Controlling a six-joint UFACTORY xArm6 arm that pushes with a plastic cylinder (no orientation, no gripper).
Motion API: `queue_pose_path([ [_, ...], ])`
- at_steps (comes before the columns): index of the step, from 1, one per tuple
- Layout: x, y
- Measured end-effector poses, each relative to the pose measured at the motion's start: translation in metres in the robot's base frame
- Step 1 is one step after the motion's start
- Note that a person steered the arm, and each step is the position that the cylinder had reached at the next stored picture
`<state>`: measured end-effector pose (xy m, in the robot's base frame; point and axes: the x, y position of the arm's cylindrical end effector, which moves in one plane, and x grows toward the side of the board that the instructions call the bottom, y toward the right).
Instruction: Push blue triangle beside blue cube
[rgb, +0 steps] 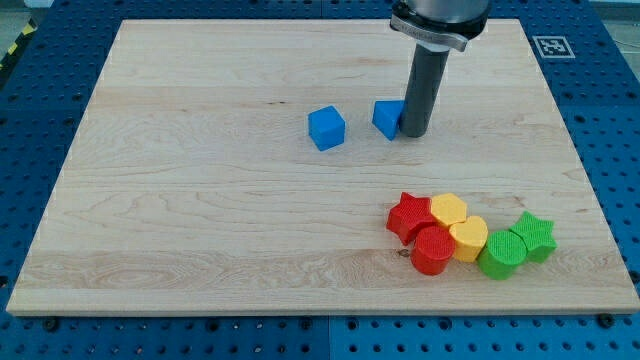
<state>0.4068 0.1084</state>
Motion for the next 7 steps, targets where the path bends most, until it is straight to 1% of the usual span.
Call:
queue_pose_path([
  [1, -0.016, 0.0],
  [2, -0.043, 0.0],
  [5, -0.037, -0.019],
  [6, -0.036, -0.008],
  [7, -0.025, -0.01],
])
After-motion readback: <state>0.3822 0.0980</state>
